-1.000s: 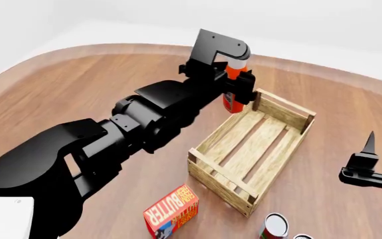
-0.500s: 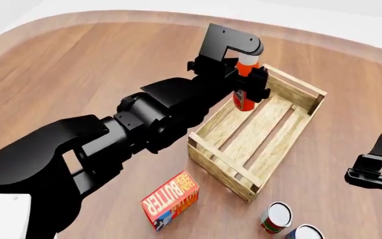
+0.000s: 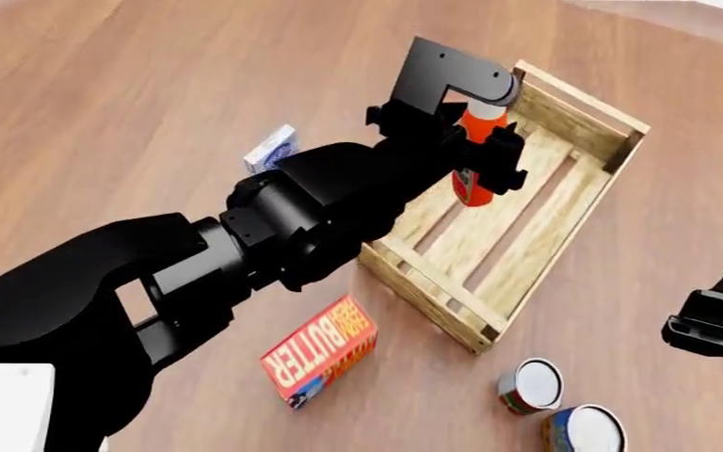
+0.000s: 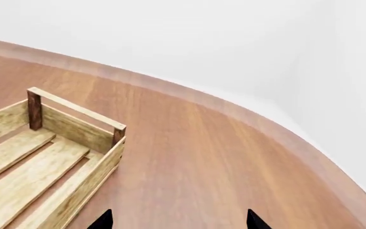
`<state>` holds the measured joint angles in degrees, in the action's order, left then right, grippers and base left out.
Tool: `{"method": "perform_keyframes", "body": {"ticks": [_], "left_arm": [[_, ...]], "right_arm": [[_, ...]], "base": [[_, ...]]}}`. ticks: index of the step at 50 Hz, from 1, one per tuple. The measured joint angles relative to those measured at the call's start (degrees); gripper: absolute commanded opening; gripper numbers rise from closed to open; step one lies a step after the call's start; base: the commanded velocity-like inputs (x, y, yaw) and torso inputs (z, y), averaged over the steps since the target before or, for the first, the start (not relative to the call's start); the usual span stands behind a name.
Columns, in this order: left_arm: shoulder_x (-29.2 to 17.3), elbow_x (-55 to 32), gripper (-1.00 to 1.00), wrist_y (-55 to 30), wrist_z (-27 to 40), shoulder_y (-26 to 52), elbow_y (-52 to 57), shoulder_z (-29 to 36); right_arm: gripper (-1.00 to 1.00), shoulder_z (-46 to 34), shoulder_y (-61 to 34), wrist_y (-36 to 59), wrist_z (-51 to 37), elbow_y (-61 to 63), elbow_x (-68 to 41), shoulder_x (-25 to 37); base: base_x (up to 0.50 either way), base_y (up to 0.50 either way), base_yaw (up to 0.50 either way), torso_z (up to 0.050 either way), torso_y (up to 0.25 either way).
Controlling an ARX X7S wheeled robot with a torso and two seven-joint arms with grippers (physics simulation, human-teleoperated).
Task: Pick up the ketchup, and put it in the wooden tray.
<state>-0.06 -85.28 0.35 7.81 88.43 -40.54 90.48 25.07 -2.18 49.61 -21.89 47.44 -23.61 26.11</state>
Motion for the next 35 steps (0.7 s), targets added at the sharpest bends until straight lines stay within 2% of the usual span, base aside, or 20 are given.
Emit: {"method": "perform_keyframes", "body": {"ticks": [22, 35], "left_arm": [[0.0, 0.1, -1.0, 1.4, 0.4, 0.5, 1.5, -0.1], [0.0, 0.3, -1.0, 2.6, 0.7, 0.4, 1.9, -0.1]], "right_arm": [[1.0, 0.2, -0.1, 0.0, -0.9, 0.0, -0.1, -0.2], [1.0, 0.2, -0.1, 0.0, -1.4, 0.0, -0.2, -0.3]], "base": [[0.0, 0.0, 0.0, 0.019, -0.209], [0.0, 0.0, 0.0, 0.0, 0.0]]}}
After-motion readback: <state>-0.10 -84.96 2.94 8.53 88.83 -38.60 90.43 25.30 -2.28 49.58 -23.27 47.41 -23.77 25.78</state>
